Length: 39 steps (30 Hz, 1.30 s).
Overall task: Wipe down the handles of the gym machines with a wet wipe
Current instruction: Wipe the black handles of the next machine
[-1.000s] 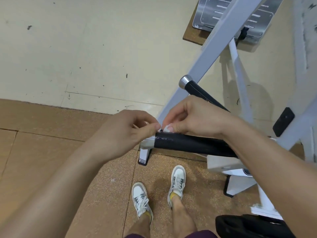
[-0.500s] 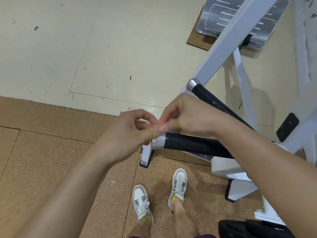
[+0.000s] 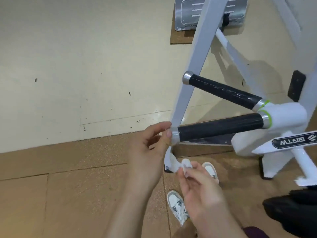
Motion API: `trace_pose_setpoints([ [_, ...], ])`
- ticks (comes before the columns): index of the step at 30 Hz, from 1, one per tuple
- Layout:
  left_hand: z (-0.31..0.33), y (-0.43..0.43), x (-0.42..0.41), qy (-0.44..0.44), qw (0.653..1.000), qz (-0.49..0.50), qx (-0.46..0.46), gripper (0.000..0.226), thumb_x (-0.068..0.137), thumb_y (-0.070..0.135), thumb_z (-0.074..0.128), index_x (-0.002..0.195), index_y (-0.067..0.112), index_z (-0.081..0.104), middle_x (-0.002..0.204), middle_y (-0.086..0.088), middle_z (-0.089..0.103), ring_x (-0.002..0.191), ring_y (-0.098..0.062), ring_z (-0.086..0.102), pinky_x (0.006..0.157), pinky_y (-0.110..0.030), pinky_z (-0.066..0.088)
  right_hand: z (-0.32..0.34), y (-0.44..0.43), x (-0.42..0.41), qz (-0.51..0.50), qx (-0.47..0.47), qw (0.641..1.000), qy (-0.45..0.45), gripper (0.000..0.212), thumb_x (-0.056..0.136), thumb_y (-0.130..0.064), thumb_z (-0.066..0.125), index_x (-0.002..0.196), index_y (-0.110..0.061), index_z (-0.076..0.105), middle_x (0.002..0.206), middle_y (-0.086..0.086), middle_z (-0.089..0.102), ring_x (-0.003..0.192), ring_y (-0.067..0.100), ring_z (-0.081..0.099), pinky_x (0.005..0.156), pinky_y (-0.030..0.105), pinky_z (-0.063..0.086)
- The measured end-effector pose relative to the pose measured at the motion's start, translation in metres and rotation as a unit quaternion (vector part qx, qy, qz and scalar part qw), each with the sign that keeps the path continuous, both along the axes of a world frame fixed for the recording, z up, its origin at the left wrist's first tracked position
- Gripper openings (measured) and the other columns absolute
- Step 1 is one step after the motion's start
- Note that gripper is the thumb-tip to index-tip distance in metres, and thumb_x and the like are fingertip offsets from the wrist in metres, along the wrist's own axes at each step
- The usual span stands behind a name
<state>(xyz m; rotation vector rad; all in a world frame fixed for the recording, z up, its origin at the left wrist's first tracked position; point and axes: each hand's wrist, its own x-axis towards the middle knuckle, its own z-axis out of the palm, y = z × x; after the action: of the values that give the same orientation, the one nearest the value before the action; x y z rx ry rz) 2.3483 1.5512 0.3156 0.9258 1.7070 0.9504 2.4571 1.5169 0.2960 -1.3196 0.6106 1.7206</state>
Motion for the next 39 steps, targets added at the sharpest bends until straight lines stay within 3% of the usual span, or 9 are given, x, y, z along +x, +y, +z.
trace_pose_setpoints([
  [4, -0.004, -0.004, -0.001, -0.018, 1.000, 0.004, -0.007, 0.016, 0.087, 0.023, 0.067, 0.096, 0.035, 0.072, 0.092, 0.014, 0.073, 0.092, -0.008, 0.068, 0.086, -0.032, 0.054, -0.008, 0.011, -0.011, -0.088, 0.061, 0.992, 0.064, 0.025, 0.086, -0.002, 0.061, 0.109, 0.008, 0.063, 0.110, 0.019, 0.069, 0.094, 0.018, 0.065, 0.086, 0.024, 0.054],
  [9, -0.005, -0.005, 0.000, 0.002, 1.000, -0.010, 0.013, 0.017, 0.088, 0.022, 0.065, 0.101, 0.032, 0.072, 0.096, 0.015, 0.073, 0.095, -0.009, 0.068, 0.087, -0.036, 0.055, -0.004, 0.019, -0.016, -0.114, 0.136, 0.976, 0.129, 0.028, 0.090, -0.002, 0.056, 0.116, 0.009, 0.060, 0.120, 0.020, 0.064, 0.098, 0.017, 0.060, 0.085, 0.019, 0.049],
  [12, -0.004, -0.007, 0.000, 0.008, 1.000, -0.013, 0.017, 0.017, 0.089, 0.025, 0.065, 0.102, 0.034, 0.071, 0.093, 0.020, 0.073, 0.092, -0.003, 0.067, 0.078, -0.020, 0.052, -0.003, 0.010, -0.012, -0.003, 0.226, 0.967, 0.119, 0.026, 0.089, 0.001, 0.053, 0.112, 0.001, 0.065, 0.107, 0.013, 0.067, 0.083, 0.013, 0.060, 0.073, 0.020, 0.051],
  [17, -0.004, -0.007, 0.001, 0.052, 0.998, -0.033, 0.031, 0.018, 0.090, 0.026, 0.063, 0.104, 0.035, 0.069, 0.088, 0.024, 0.071, 0.086, 0.000, 0.066, 0.073, -0.010, 0.049, -0.002, 0.024, -0.013, -0.001, 0.164, 0.986, -0.030, 0.013, 0.087, 0.008, 0.055, 0.088, 0.005, 0.068, 0.089, 0.017, 0.065, 0.064, 0.012, 0.061, 0.064, 0.019, 0.055],
  [21, -0.002, -0.007, 0.002, 0.099, 0.993, -0.055, 0.037, 0.019, 0.091, 0.027, 0.061, 0.105, 0.037, 0.066, 0.083, 0.028, 0.068, 0.084, 0.012, 0.060, 0.063, 0.001, 0.039, 0.002, 0.031, 0.005, -0.117, 0.141, 0.983, -0.010, 0.012, 0.089, 0.011, 0.049, 0.085, 0.008, 0.059, 0.089, 0.017, 0.059, 0.072, 0.015, 0.059, 0.074, 0.022, 0.055],
  [25, -0.001, -0.007, 0.002, 0.113, 0.992, -0.056, 0.030, 0.020, 0.092, 0.027, 0.060, 0.108, 0.036, 0.066, 0.086, 0.021, 0.068, 0.077, 0.013, 0.061, 0.062, 0.000, 0.040, 0.000, 0.022, -0.010, -0.051, 0.175, 0.981, 0.059, 0.017, 0.090, 0.009, 0.048, 0.096, 0.008, 0.064, 0.095, 0.014, 0.064, 0.073, 0.013, 0.058, 0.068, 0.018, 0.055],
  [30, -0.003, -0.008, 0.008, 0.262, 0.954, -0.113, 0.092, 0.025, 0.094, 0.021, 0.054, 0.116, 0.027, 0.064, 0.115, 0.009, 0.065, 0.105, -0.012, 0.057, 0.090, -0.027, 0.047, -0.005, 0.024, -0.004, 0.128, 0.181, 0.969, -0.108, 0.019, 0.090, 0.002, 0.054, 0.085, -0.004, 0.071, 0.074, 0.007, 0.066, 0.059, 0.008, 0.056, 0.050, 0.015, 0.044],
  [32, -0.004, -0.006, 0.011, 0.343, 0.918, -0.154, 0.127, 0.028, 0.092, 0.015, 0.053, 0.117, 0.023, 0.065, 0.121, 0.005, 0.062, 0.115, -0.015, 0.050, 0.097, -0.021, 0.036, -0.005, 0.027, 0.008, 0.134, 0.177, 0.960, -0.172, 0.020, 0.091, 0.002, 0.054, 0.081, -0.004, 0.070, 0.069, 0.009, 0.064, 0.058, 0.010, 0.056, 0.051, 0.016, 0.047],
  [39, 0.000, -0.004, 0.015, 0.438, 0.858, -0.225, 0.145, 0.033, 0.085, 0.013, 0.056, 0.117, 0.015, 0.064, 0.117, 0.000, 0.065, 0.108, -0.021, 0.048, 0.087, -0.022, 0.032, -0.008, 0.025, 0.001, 0.252, 0.232, 0.897, -0.279, 0.022, 0.090, -0.002, 0.055, 0.077, -0.005, 0.073, 0.067, 0.010, 0.065, 0.058, 0.012, 0.057, 0.055, 0.026, 0.046],
])
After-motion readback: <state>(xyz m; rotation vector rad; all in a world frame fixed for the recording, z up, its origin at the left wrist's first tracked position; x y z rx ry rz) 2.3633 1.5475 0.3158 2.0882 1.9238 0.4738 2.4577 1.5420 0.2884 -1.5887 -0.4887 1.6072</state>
